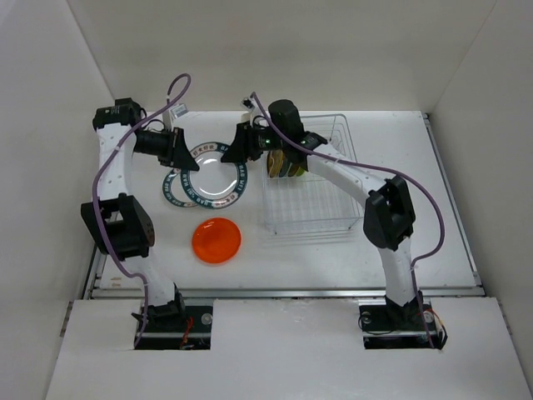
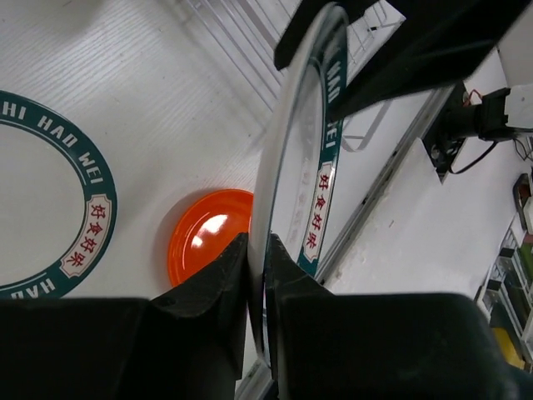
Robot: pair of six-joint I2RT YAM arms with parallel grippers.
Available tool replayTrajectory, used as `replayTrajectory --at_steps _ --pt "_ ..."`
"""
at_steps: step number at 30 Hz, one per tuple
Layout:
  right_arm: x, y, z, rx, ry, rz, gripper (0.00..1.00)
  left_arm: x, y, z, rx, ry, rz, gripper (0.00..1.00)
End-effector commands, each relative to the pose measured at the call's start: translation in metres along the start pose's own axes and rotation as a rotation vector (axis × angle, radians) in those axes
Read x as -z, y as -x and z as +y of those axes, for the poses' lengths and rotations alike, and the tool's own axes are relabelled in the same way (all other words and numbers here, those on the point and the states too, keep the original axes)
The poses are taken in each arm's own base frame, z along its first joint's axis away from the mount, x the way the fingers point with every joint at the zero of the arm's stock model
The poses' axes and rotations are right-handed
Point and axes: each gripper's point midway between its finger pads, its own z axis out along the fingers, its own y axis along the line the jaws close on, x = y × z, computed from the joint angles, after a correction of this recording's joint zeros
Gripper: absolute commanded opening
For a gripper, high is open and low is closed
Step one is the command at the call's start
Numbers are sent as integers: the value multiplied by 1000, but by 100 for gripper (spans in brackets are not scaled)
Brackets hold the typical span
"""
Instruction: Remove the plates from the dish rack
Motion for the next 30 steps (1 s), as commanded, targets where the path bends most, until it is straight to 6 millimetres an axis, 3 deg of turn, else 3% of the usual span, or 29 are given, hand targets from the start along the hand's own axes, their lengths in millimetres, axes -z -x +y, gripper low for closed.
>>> replayTrajectory --at_steps 1,3,6,8,11,12,15,17,18,19,20,22,24,30 --pt "7 29 21 18 -30 -97 54 16 -23 -52 175 -72 70 0" --pt "10 30 21 23 -48 -98 71 20 -15 -48 205 -68 36 0" --pt "25 47 19 49 -113 -143 86 27 -5 -41 246 -50 -8 0" --pt "38 62 22 64 -179 -193 91 34 1 -29 265 -22 -46 0" --pt "51 67 8 60 -294 -240 93 44 6 -3 357 18 -102 0" --pt "58 70 12 61 -307 -250 93 46 7 3 386 28 -119 0" --pt "68 62 13 55 -333 -228 93 48 -8 55 543 182 -123 0" --pt "70 59 14 50 -337 -219 93 44 -26 103 637 347 -70 0" --pt "70 52 10 39 -347 -200 93 43 -27 112 644 359 -60 0" --pt "77 59 20 50 -337 -219 93 40 -26 121 652 356 -54 0" --pt "77 55 21 48 -330 -209 93 30 -28 133 682 317 -41 0" --pt "85 54 27 50 -327 -214 93 27 -19 139 683 283 -53 0" --pt "90 52 31 51 -327 -215 93 21 -22 159 697 299 -45 0" --pt "99 24 21 10 -378 -156 93 6 -28 191 701 354 13 0"
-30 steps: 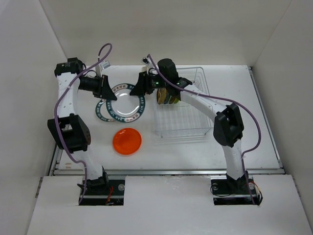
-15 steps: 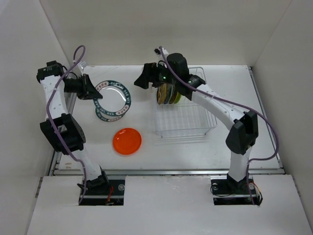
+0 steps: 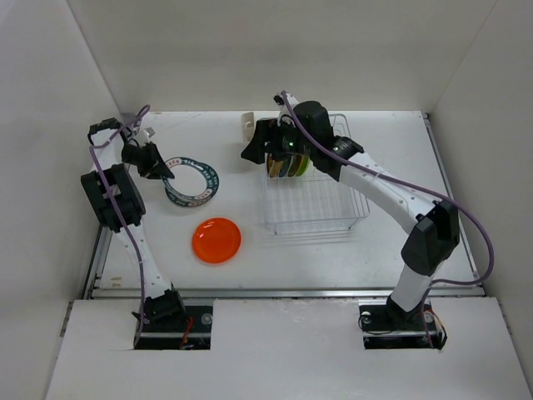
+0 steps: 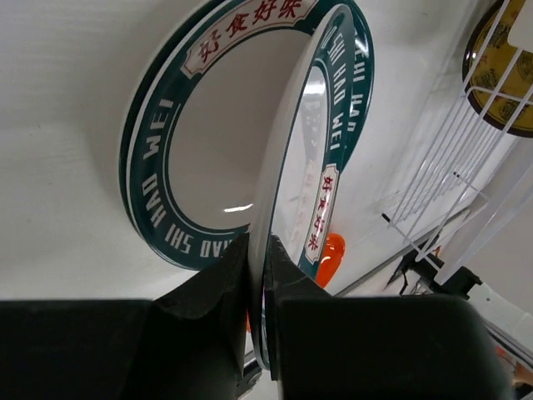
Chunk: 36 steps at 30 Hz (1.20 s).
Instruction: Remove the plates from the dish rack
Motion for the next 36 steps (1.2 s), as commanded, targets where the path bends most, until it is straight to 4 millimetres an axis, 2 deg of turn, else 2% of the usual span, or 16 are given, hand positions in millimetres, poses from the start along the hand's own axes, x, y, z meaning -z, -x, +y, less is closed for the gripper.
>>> replayTrajectory --at_steps 1,2,3,5,6,11,14,16,18,20,24,26,30,31,33,36 --pt "17 5 3 14 -27 -18 93 14 14 -13 -39 26 -54 3" --pt "21 4 0 11 -49 -18 93 9 10 -7 -29 36 -41 12" --pt "22 0 -4 6 -70 -5 93 7 7 -6 -21 35 -32 16" --pt "30 14 -4 9 -107 -35 93 4 6 1 -27 59 -27 27" --pt "34 11 -8 1 -142 -15 93 5 6 4 -39 75 -25 36" --pt "52 32 -33 -4 -327 -57 95 1 -6 19 -46 125 34 52" --pt "62 41 -58 -23 -439 -83 96 2 -9 18 -84 133 55 55" --pt "63 44 -83 -51 -518 -83 96 6 -13 21 -110 187 72 60" --pt "65 37 -104 -88 -577 -43 96 13 -12 16 -160 215 63 62" --pt "65 35 -133 -111 -653 -18 96 17 -12 10 -190 226 52 66" --pt "65 41 -170 -139 -728 -21 93 23 -9 8 -212 240 36 69" --pt "67 50 -182 -147 -750 -44 87 26 -13 6 -211 238 52 69" --pt "64 54 -205 -153 -808 -58 78 24 -15 4 -215 215 58 70" --pt "57 45 -213 -157 -818 -34 74 24 -15 4 -215 215 58 70" --pt "54 44 -222 -145 -847 -30 66 24 -15 6 -215 226 59 70" --pt "47 38 -231 -145 -864 -17 62 26 -16 13 -206 267 64 72"
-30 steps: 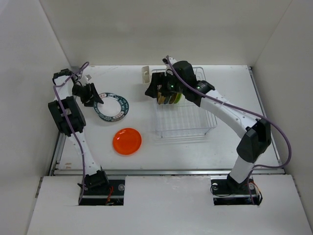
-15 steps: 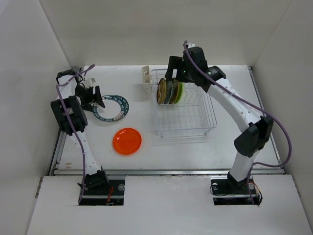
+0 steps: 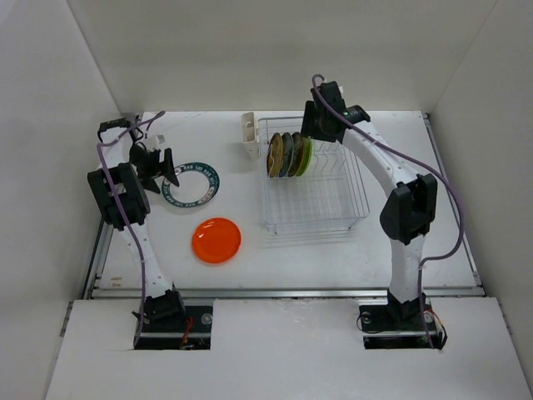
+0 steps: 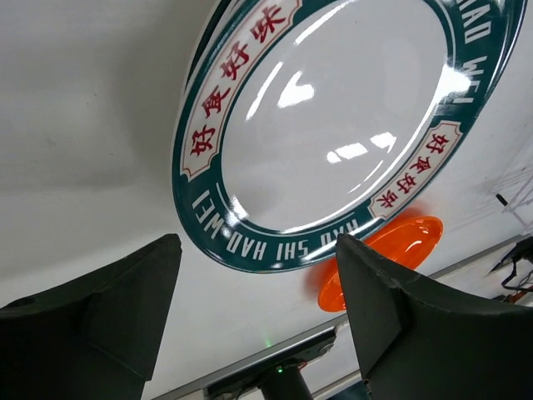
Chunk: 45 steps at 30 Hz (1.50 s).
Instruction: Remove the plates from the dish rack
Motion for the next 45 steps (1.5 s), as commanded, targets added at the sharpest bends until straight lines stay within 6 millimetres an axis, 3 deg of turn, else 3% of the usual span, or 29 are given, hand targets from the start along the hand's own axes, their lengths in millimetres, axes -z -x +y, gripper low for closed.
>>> replayTrajectory --at_steps 1,14,20,23,28,31,35,36,38,39,45 --pt "0 18 2 -4 -26 -60 61 35 3 -14 -50 44 -61 72" --pt "-29 -11 -10 -16 -80 -16 42 70 13 -20 -28 130 -174 75" --pt "-54 -37 -7 5 -57 51 42 87 12 -28 -21 145 -219 83" --pt "-55 -34 -8 3 -63 36 41 94 10 -32 -17 146 -231 83" --pt "-59 -32 -15 47 -96 21 12 99 5 -38 -22 137 -240 86" --pt "-50 -20 -20 67 -119 -15 0 100 3 -41 -13 125 -241 87" --pt "-18 18 -26 86 -185 -127 0 99 4 -48 -8 88 -246 87" --pt "-2 28 -26 97 -204 -156 0 99 2 -50 -5 72 -239 87" --pt "11 42 -37 99 -268 -199 0 101 2 -57 -2 48 -251 88" --pt "27 59 -44 96 -319 -251 0 101 2 -59 -4 33 -252 88" --pt "75 91 -69 172 -477 -344 0 111 3 -66 -4 27 -287 88"
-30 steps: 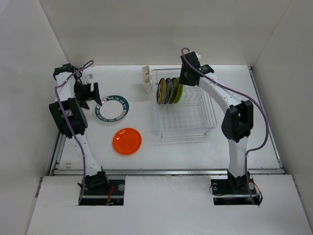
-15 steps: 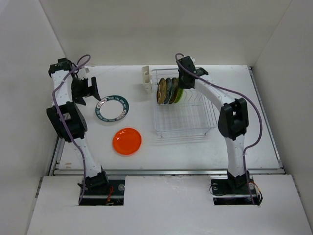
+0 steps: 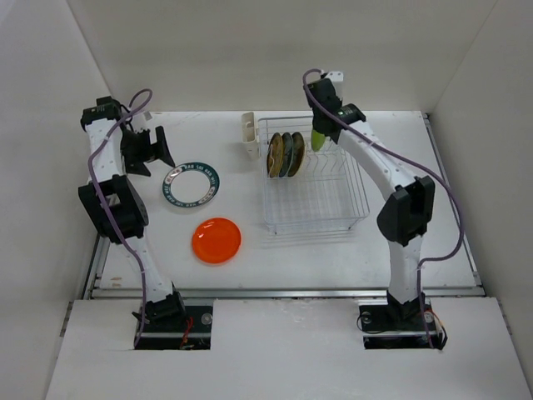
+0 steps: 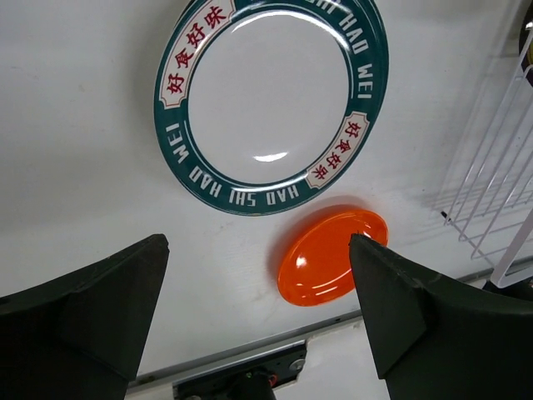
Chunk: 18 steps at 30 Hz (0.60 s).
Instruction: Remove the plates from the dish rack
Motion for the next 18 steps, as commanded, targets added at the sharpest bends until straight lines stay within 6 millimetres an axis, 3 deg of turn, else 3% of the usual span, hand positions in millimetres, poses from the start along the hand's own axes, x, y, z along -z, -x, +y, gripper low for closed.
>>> replayTrajectory --at_steps 1,5,7,8,10,11,14,15,17,18 --pt "52 65 -75 -2 -244 -167 0 35 1 -25 -22 -27 -80 88" --pt "94 86 -88 -28 -249 -229 0 45 5 -27 -39 -15 -116 88" --pt "108 86 -75 -23 -181 -236 0 46 3 -29 -30 -15 -116 88" --pt "114 73 -45 15 -59 -210 0 49 5 -27 -38 0 -133 88" --pt "138 73 -11 36 119 -242 0 50 3 -26 -37 11 -131 88" --pt "159 60 33 82 287 -239 0 50 5 -24 -29 25 -139 88" --pt "192 23 103 204 552 -243 0 53 5 -22 -31 45 -146 88" --pt "219 -3 140 266 741 -209 0 55 7 -23 -35 46 -154 89" --pt "244 -25 177 301 958 -180 0 60 6 -21 -39 67 -166 89" --pt "271 -46 199 340 1154 -132 0 64 6 -23 -43 68 -176 89"
